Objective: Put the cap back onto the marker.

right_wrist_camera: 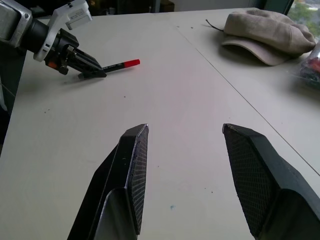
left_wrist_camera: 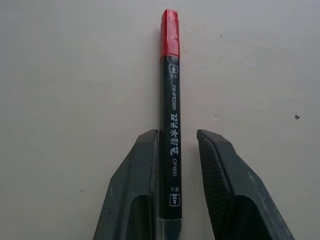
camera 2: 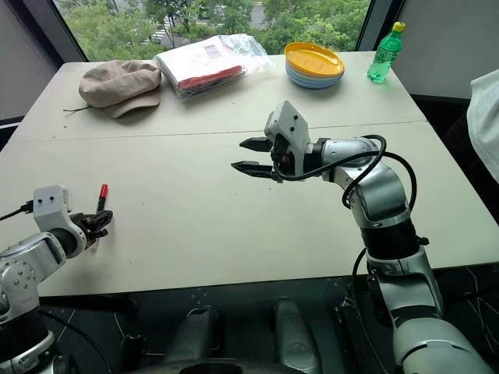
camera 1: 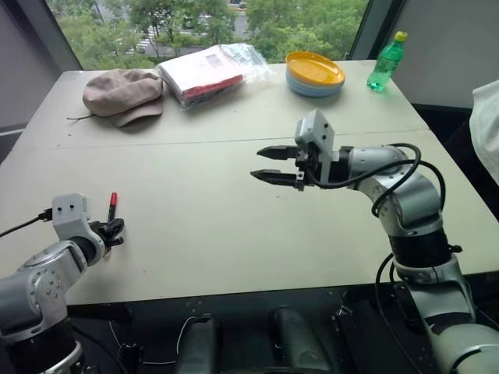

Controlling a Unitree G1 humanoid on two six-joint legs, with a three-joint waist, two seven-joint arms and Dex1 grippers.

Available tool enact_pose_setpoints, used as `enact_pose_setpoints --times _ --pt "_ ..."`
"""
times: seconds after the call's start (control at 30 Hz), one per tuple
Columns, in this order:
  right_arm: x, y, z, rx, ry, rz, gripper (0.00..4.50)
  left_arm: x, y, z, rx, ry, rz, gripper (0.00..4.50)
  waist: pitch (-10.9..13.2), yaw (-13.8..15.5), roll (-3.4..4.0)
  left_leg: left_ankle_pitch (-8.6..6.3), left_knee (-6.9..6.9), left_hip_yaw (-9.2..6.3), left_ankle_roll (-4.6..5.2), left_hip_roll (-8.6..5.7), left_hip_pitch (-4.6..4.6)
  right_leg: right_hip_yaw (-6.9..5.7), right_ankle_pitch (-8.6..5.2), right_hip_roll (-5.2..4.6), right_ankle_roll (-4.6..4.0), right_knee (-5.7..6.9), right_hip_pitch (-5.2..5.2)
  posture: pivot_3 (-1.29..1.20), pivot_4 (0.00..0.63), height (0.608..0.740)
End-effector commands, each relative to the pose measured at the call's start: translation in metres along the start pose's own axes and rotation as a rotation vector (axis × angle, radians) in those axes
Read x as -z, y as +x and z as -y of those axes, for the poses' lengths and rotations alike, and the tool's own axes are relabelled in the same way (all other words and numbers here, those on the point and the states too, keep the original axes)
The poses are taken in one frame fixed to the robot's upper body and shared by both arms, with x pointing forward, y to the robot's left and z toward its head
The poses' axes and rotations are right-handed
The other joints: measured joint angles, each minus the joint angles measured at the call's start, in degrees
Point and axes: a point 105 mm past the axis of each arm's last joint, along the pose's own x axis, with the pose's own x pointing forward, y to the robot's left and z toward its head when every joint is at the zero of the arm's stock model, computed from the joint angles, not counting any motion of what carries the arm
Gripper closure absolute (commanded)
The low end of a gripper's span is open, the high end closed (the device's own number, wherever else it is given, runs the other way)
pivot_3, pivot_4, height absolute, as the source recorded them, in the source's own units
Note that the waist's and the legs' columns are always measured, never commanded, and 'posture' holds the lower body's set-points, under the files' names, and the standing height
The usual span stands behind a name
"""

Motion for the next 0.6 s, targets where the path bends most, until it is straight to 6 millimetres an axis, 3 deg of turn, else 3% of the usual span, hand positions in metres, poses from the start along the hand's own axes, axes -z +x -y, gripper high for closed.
enact_pose_setpoints --times 0.03,0.1,0.13,0.23,0.43,0.6 --pt "-0.018 -0.002 -0.002 -0.019 -0.063 0.038 2.1 -0.012 -0.006 -0.001 0.001 0.002 0.047 1.18 0.0 0.01 0.0 0.0 0.0 0.0 0.0 0.0 0.0 0.0 0.0 0.0 0.0 0.0 0.0 0.0 0.15 0.74" --pt "-0.018 -0.003 -0.003 -0.034 -0.065 0.033 2.1 -0.014 -0.008 0.001 -0.004 0.017 0.062 0.15 0.0 0.01 0.0 0.0 0.0 0.01 0.0 0.0 0.0 0.01 0.0 -0.01 0.0 0.0 0.0 0.0 0.15 0.74" --pt "-0.019 -0.004 -0.004 -0.05 -0.068 0.031 2.1 -0.016 -0.01 0.003 -0.004 0.021 0.078 0.02 0.0 0.02 0.0 0.0 0.0 0.0 0.0 0.0 0.0 0.0 0.0 -0.01 0.0 0.0 0.0 0.0 0.15 0.74" --pt "-0.021 -0.007 -0.006 -0.093 -0.068 0.028 2.1 -0.02 -0.017 0.01 -0.024 0.041 0.127 0.02 0.0 0.04 0.0 0.0 0.0 0.01 0.0 0.0 -0.01 0.0 0.0 -0.04 0.0 -0.01 0.0 0.0 0.15 0.74" --pt "-0.023 -0.013 -0.011 -0.184 -0.075 0.01 2.1 -0.008 -0.035 0.028 -0.068 0.045 0.158 0.02 0.0 0.09 -0.02 0.0 0.0 0.01 -0.01 -0.02 -0.02 0.02 0.0 -0.07 0.01 -0.04 0.01 0.0 0.15 0.74" --pt "-0.023 -0.014 -0.011 -0.205 -0.08 0.003 2.1 -0.007 -0.043 0.03 -0.11 0.023 0.186 0.02 0.0 0.09 -0.02 0.0 0.0 0.0 0.0 -0.02 0.0 0.01 0.0 -0.01 0.0 -0.02 0.01 0.0 0.15 0.74"
